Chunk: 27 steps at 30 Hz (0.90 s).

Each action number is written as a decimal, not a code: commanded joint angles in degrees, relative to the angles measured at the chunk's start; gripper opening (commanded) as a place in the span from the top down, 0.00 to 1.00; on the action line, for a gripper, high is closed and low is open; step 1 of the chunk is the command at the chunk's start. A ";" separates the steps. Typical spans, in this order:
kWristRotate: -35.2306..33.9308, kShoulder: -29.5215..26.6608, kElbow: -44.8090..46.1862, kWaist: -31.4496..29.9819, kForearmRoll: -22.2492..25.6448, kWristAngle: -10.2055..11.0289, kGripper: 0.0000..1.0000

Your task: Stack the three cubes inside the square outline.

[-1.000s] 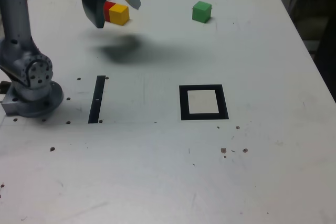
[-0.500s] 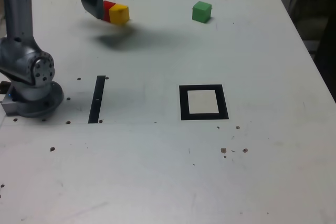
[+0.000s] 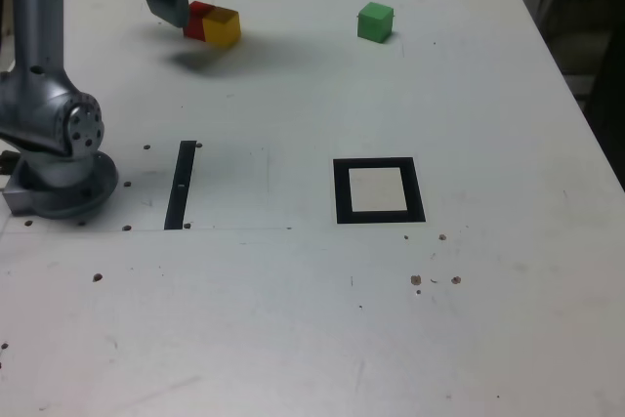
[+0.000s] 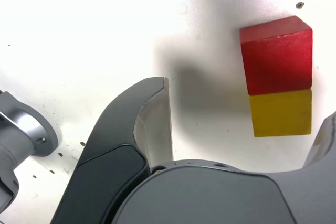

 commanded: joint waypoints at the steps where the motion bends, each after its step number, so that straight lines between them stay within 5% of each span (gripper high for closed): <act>1: 0.14 1.09 -0.62 1.44 0.38 -0.16 0.01; 27: 0.75 9.46 -11.54 6.19 4.51 -2.20 0.01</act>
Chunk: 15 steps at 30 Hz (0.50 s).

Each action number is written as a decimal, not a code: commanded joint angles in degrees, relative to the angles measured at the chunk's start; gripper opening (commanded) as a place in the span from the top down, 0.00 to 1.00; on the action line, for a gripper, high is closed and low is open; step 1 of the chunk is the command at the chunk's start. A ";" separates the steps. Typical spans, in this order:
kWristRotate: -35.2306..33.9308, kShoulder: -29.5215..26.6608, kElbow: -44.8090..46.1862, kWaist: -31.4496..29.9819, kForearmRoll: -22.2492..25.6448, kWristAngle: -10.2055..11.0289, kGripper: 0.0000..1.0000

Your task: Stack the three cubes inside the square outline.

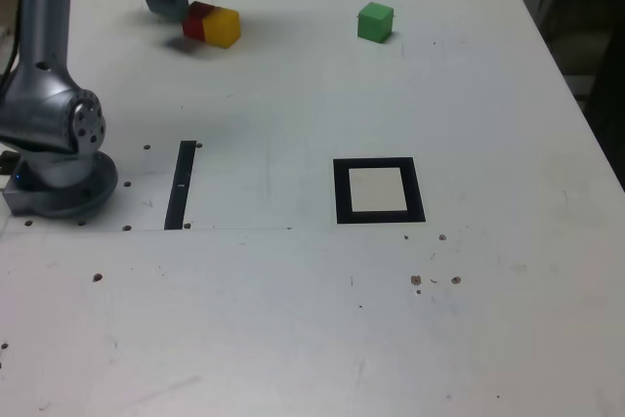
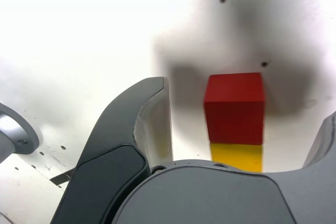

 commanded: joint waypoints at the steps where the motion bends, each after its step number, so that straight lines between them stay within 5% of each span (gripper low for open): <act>1: -0.23 0.82 -0.51 0.35 0.31 -0.09 0.01; 15: -0.36 4.11 -0.76 0.81 0.39 -0.12 0.05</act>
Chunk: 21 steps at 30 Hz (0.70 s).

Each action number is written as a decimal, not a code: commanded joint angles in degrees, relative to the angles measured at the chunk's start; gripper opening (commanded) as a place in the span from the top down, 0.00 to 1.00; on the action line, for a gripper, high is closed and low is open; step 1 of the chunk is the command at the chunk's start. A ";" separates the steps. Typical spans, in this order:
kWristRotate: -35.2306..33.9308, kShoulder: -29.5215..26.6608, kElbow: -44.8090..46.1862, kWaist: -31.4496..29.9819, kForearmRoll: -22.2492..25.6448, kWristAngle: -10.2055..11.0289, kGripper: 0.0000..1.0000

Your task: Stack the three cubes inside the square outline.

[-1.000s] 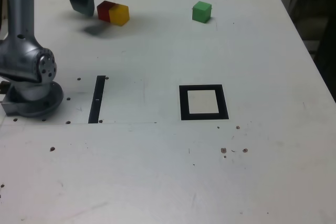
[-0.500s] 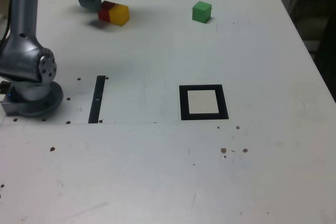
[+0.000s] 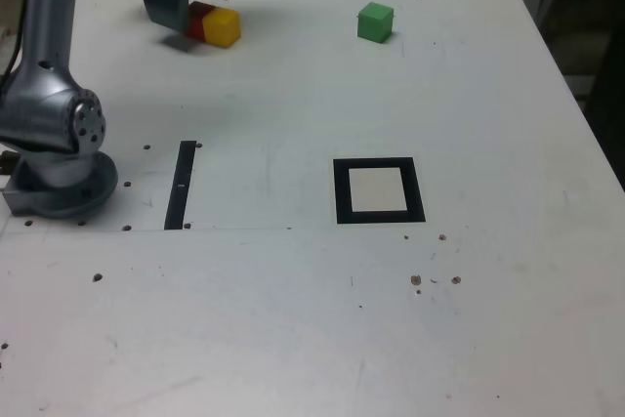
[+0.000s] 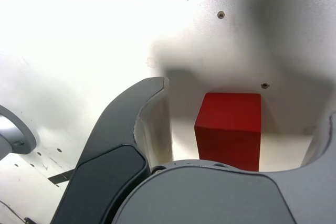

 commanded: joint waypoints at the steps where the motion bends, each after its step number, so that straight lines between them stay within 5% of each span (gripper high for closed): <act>1: -0.10 0.55 0.00 0.10 -0.01 -0.11 0.05; 11: -0.12 1.45 -0.37 0.10 0.18 -0.14 0.21; 21: -0.47 1.71 -0.73 0.10 -0.18 0.07 0.59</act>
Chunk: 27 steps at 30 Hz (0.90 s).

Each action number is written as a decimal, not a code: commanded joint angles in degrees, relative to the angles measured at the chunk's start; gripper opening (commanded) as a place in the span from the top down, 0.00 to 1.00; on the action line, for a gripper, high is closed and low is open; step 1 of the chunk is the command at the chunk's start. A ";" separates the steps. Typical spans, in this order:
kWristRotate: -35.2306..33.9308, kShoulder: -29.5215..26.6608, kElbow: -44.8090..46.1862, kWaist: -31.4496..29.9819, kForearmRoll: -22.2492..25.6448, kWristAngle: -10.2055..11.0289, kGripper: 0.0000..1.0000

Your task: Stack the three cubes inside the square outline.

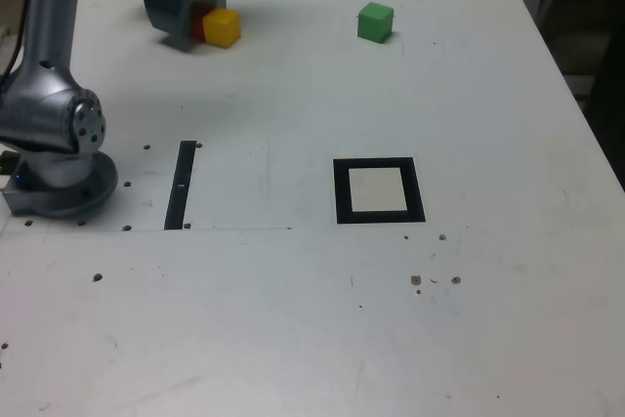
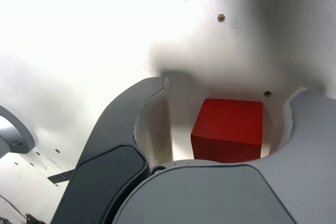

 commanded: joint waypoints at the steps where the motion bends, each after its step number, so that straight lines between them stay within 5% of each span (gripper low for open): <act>1: -0.08 0.22 -0.33 0.10 -0.21 0.12 0.61; 5: 0.04 0.19 -0.49 0.10 -0.39 0.12 0.69; 27: 1.17 -1.98 -0.52 0.10 0.54 -0.33 0.70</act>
